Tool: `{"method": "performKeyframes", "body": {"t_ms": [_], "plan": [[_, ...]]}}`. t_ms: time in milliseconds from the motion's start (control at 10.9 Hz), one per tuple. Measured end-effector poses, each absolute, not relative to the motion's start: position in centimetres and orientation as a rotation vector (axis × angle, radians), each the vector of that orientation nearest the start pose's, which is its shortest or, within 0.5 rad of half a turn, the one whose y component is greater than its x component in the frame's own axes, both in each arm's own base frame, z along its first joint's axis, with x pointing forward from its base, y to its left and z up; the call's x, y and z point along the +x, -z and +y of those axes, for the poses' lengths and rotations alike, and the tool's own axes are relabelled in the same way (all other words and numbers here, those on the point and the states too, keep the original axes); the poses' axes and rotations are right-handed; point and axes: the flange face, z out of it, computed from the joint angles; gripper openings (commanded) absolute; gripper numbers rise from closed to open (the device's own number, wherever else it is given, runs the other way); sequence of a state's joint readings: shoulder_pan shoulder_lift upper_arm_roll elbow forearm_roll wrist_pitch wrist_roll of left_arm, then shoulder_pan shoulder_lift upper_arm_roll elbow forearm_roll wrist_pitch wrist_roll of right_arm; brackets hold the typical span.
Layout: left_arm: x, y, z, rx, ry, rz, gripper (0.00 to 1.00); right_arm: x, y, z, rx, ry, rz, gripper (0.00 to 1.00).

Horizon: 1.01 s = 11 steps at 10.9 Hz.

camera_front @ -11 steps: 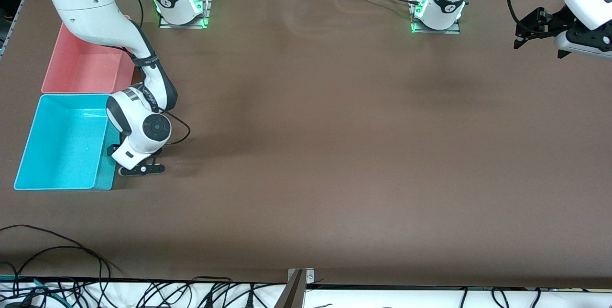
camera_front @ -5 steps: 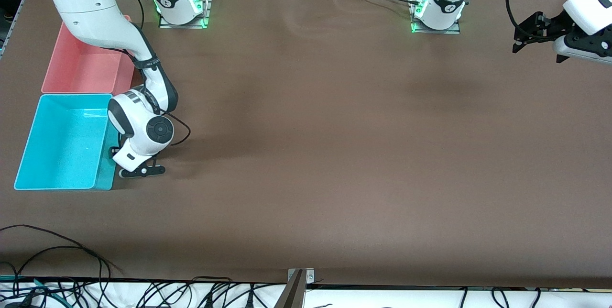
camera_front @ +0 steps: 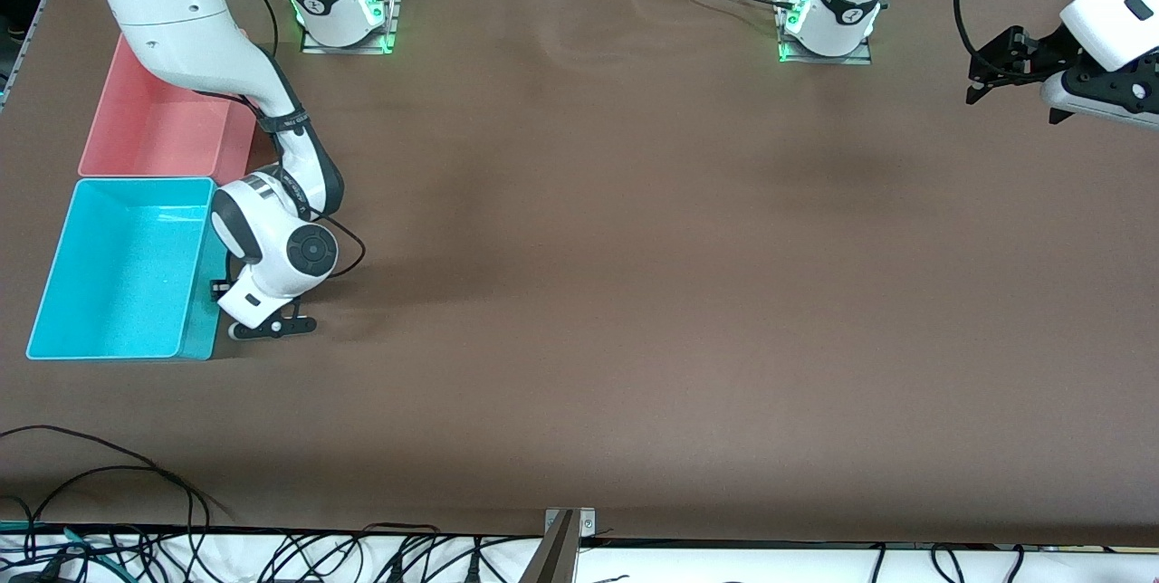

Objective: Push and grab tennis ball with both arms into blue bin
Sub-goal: 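Close the right gripper around the tennis ball and lift it, then carry the ball with the right gripper over the cyan bin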

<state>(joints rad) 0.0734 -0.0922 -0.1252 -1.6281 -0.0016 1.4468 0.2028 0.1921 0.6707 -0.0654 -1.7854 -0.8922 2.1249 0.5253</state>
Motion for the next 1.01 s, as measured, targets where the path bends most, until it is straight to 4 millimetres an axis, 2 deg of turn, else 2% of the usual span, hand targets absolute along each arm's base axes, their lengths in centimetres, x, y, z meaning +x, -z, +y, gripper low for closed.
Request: {"method": "performKeyframes", "body": {"t_ms": [92, 458, 641, 733, 825, 1008], "plan": [[51.2, -63.6, -3.0, -3.110, -0.142, 0.397, 1.00, 63.4, -17.6, 4.9, 2.342, 0.093, 0.251, 0.15], [51.3, -63.6, -3.0, -3.111, -0.142, 0.397, 1.00, 64.4, -20.1, 8.1, 2.375, 0.104, 0.190, 0.15], [51.4, -63.6, -3.0, -3.111, -0.141, 0.397, 1.00, 64.8, -21.9, 8.1, 2.389, 0.152, 0.172, 0.15], [51.4, -63.6, -3.0, -3.111, -0.140, 0.397, 1.00, 65.2, -23.8, 8.0, 2.412, 0.198, 0.164, 0.15], [51.4, -63.6, -3.0, -3.111, -0.140, 0.397, 1.00, 65.7, -26.7, 7.9, 2.444, 0.240, 0.160, 0.15], [51.4, -63.6, -3.0, -3.111, -0.140, 0.397, 1.00, 66.0, -33.3, 7.4, 2.535, 0.296, 0.173, 0.15]]}}
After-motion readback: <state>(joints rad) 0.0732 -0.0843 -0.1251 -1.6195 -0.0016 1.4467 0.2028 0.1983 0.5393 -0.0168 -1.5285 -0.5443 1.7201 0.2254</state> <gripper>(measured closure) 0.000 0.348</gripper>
